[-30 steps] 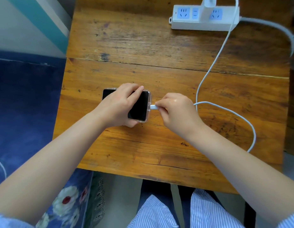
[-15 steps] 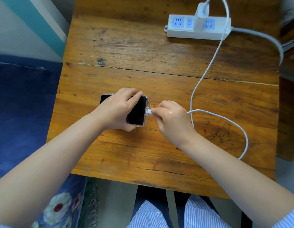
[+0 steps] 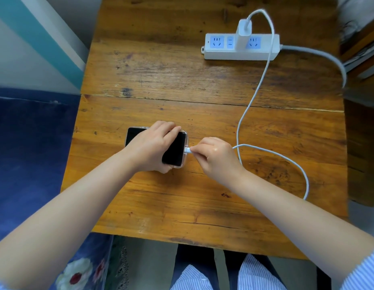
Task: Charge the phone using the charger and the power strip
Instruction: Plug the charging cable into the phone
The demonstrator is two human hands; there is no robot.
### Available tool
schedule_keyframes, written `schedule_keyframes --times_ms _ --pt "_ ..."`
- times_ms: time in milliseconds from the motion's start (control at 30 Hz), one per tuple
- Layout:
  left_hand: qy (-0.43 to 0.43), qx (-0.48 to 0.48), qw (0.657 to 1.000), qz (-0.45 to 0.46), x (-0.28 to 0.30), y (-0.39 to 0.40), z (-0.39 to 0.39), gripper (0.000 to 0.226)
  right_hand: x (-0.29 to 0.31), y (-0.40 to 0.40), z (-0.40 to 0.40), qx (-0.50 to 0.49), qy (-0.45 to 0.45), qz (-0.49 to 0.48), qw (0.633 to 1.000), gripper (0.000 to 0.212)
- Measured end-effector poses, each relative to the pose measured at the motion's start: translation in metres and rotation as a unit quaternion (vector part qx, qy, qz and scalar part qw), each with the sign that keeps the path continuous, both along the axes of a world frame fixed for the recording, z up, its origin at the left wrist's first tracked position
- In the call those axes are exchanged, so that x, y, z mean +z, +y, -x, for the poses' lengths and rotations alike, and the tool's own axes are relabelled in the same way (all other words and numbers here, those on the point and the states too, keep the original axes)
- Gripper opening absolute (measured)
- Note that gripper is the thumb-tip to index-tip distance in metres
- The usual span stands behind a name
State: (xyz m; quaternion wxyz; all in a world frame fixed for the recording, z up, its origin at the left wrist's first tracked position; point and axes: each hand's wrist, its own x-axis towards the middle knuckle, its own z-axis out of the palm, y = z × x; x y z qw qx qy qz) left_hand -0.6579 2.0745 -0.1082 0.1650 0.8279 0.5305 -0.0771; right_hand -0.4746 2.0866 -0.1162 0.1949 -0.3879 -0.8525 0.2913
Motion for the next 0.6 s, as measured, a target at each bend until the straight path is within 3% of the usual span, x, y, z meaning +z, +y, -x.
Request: schedule_keyframes --times_ms 67,167,333,600 --pt "0.007 0.015 1.000 0.021 -0.008 0.006 -0.001 0.095 -0.007 0.007 0.000 -0.015 -0.018 0.024 0.999 0.003" --pt "0.037 0.040 0.997 0.050 -0.017 0.018 0.000 0.098 -0.019 0.016 0.000 -0.042 -0.075 0.063 0.994 0.012" --pt "0.091 0.073 0.989 0.092 -0.026 0.033 0.017 0.100 -0.033 0.019 -0.004 -0.074 -0.094 0.039 0.992 0.021" --pt "0.113 0.111 0.981 0.116 -0.026 0.048 0.022 0.101 -0.038 0.030 -0.004 -0.023 -0.195 0.024 0.980 0.031"
